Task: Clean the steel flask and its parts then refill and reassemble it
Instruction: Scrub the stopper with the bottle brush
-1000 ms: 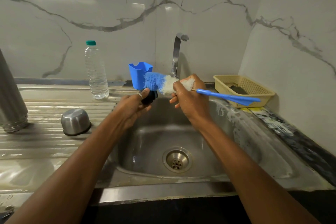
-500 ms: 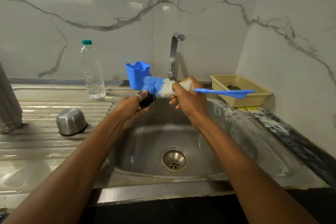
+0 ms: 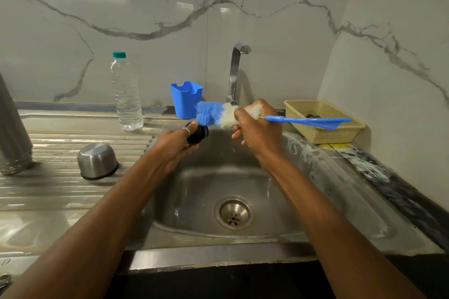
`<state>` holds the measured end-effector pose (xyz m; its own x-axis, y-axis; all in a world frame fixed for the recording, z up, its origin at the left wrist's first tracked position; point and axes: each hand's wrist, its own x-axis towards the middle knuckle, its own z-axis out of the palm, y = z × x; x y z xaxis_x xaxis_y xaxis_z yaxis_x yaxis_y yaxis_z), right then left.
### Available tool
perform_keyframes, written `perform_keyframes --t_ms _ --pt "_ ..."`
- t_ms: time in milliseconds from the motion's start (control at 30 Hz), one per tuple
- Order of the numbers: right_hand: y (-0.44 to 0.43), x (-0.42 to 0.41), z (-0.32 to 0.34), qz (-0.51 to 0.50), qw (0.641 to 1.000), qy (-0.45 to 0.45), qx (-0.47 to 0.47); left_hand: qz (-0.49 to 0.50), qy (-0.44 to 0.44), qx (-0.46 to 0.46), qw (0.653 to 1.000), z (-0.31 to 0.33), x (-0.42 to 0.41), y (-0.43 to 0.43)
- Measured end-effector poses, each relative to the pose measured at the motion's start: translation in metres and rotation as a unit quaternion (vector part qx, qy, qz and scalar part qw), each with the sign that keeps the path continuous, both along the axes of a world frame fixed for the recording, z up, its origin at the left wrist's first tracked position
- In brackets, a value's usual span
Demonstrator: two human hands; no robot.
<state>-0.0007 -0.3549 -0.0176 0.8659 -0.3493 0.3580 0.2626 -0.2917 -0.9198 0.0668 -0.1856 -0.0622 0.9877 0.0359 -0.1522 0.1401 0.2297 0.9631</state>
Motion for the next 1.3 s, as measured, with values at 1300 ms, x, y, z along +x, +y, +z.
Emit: perform_keyframes --t_ms 1300 --pt "-0.002 0.002 -0.001 0.009 0.999 0.037 -0.025 -0.007 0.000 0.008 1.000 0.003 -0.010 -0.009"
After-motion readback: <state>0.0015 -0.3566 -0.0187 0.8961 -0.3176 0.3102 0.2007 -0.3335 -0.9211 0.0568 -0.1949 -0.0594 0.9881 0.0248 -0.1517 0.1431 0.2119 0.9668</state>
